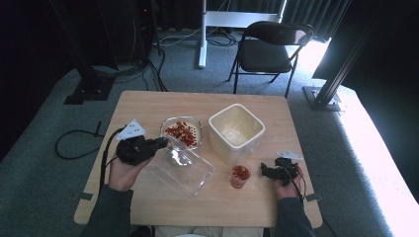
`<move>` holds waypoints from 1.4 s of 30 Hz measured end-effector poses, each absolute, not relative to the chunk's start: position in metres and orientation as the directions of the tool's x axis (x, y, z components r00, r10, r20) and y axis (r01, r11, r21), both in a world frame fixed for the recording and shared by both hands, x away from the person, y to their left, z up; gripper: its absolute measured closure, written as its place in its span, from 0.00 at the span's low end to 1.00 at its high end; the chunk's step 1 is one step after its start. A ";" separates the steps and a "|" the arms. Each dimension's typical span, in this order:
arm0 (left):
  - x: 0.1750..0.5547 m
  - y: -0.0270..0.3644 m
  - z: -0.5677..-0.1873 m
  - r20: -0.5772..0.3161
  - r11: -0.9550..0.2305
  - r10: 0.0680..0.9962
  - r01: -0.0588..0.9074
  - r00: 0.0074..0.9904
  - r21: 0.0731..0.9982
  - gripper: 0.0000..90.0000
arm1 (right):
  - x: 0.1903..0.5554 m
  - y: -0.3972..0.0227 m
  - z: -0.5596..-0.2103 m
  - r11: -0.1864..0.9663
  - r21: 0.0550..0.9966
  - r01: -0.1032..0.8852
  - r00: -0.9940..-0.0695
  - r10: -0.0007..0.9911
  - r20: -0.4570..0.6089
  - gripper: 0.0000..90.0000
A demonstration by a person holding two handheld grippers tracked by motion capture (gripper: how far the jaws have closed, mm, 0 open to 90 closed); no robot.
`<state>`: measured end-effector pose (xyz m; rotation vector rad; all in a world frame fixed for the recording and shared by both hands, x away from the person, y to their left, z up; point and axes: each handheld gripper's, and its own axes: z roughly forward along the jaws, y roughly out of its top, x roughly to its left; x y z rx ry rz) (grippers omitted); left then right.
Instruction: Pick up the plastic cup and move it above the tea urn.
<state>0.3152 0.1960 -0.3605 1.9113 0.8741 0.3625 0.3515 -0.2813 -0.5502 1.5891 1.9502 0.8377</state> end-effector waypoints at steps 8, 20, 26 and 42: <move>0.329 0.185 -0.351 -0.103 -0.282 0.706 0.411 0.700 0.867 0.97 | 0.352 -0.281 -0.550 0.136 0.720 0.681 -0.206 0.978 0.010 0.11; 0.350 0.169 -0.339 -0.091 -0.272 0.718 0.399 0.690 0.876 0.97 | 0.352 -0.281 -0.550 0.137 0.720 0.681 -0.207 0.978 0.010 0.11; 0.360 0.161 -0.332 -0.077 -0.272 0.727 0.389 0.682 0.880 0.97 | 0.352 -0.281 -0.550 0.137 0.720 0.680 -0.207 0.978 0.009 0.11; 0.400 0.131 -0.317 -0.067 -0.238 0.779 0.393 0.624 0.888 0.97 | 0.352 -0.281 -0.550 0.137 0.720 0.680 -0.207 0.978 0.009 0.11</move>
